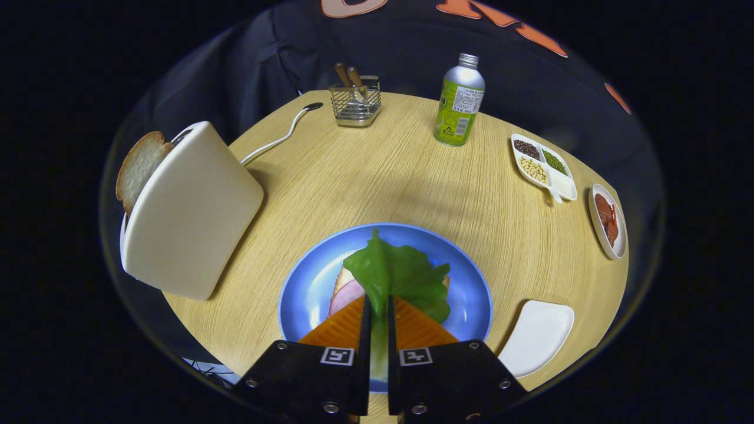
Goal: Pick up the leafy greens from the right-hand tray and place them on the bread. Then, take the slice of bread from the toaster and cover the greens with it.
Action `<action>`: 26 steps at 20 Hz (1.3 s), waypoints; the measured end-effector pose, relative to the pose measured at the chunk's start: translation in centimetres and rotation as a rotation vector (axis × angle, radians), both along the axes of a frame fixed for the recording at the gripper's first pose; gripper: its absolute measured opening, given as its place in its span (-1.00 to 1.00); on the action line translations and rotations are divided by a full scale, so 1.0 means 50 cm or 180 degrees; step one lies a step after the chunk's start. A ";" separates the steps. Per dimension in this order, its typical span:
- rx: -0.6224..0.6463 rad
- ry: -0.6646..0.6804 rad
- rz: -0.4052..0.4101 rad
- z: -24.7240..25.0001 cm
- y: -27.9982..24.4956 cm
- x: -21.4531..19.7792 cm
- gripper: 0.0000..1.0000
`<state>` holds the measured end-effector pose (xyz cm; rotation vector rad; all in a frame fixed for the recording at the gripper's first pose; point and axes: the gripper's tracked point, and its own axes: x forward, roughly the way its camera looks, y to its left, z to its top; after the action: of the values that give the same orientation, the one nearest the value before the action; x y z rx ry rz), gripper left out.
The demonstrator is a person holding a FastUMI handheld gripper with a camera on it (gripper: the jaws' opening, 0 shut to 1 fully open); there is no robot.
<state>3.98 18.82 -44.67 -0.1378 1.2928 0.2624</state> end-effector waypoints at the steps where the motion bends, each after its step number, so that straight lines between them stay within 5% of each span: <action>1: 0.0013 -0.0010 -0.0013 0.006 -0.001 0.001 -0.70; 8: 0.0262 -0.0071 -0.0186 0.085 0.032 0.014 -0.10; 15: 0.0630 -0.0203 -0.0200 0.236 0.138 0.058 0.16; 20: 0.0788 -0.0234 -0.0127 0.321 0.230 0.080 0.66; 26: 0.0882 -0.0120 0.0110 0.363 0.348 0.076 0.72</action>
<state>7.76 36.22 -26.50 0.0706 1.2048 0.4633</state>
